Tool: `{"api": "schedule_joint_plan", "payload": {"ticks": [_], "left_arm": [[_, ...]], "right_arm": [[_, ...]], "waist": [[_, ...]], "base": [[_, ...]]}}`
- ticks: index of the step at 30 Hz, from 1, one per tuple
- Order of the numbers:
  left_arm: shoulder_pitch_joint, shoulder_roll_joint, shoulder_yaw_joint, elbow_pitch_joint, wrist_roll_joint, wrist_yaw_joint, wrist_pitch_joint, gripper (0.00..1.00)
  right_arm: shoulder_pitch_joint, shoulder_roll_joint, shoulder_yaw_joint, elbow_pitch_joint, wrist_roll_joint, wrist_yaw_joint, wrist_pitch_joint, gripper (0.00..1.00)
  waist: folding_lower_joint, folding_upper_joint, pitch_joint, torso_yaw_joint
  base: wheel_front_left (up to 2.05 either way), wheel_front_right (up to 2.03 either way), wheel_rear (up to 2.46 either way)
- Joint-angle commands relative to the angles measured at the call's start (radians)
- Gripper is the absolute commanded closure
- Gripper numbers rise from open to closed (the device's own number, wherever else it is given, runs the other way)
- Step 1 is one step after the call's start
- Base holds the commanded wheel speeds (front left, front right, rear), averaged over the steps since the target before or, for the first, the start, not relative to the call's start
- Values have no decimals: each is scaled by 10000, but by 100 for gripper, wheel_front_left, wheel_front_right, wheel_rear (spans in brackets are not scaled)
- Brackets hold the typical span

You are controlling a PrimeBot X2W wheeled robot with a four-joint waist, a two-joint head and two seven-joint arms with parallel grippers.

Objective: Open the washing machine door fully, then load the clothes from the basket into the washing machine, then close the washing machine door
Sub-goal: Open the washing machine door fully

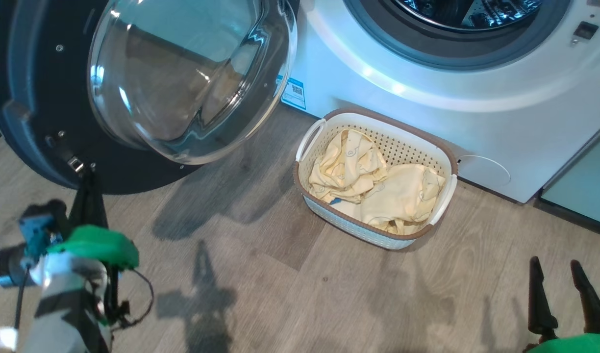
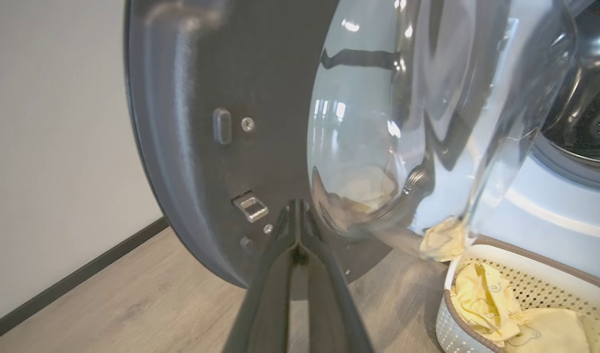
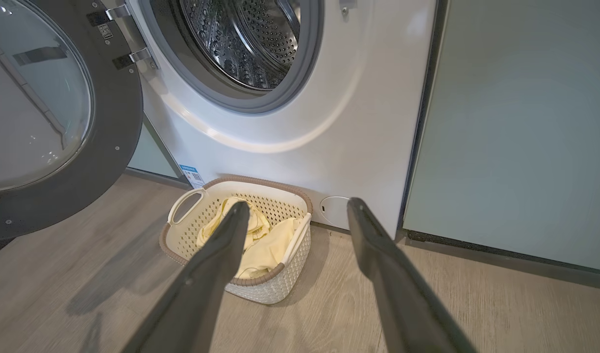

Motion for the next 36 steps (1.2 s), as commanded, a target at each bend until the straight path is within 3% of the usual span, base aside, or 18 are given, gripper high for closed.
{"api": "schedule_joint_plan", "payload": {"ticks": [1,7,12,13,14,16,17,27,36], "left_arm": [[78,122,535,-717,53,-68,-55,100],[1401,-598,429,-2335,211,-390,-55,100],[2121,-869,256,-3181,178,-476,-55,100],[2402,-949,63,-3577,216,-478,-55,67],[2402,-949,63,-3577,216,-478,-55,67],[2625,-1002,-217,-3872,205,-551,-55,16],[2716,-1016,-379,-3979,241,-601,-55,0],[3170,-1060,-1352,-4239,357,-866,-30,0],[3268,-1067,-1649,-4113,278,-751,259,0]], "right_arm": [[-421,-57,117,-388,-45,-29,-67,0],[-428,12,57,-483,-16,-29,-67,0],[-412,33,145,-488,-5,-29,-67,0],[-402,37,208,-503,82,-29,-67,0],[-402,37,208,-503,82,-29,-67,0],[-389,39,261,-524,187,-29,-67,0],[-383,40,304,-530,248,-29,-67,0],[-307,42,598,-637,295,-29,-67,0],[-242,42,974,-1084,206,-29,-67,0]], "waist": [[1,0,-52,-45],[1,0,-220,-385],[1,0,-409,-674],[1,0,-506,-831],[1,0,-506,-831],[1,0,-596,-977],[1,0,-645,-1073],[1,0,-1101,-2284],[1,0,-1389,-3745]], "base": [[0,0,0],[0,0,0],[0,0,0],[0,0,0],[0,0,0],[0,0,0],[0,0,0],[0,0,0],[0,0,0]]}}
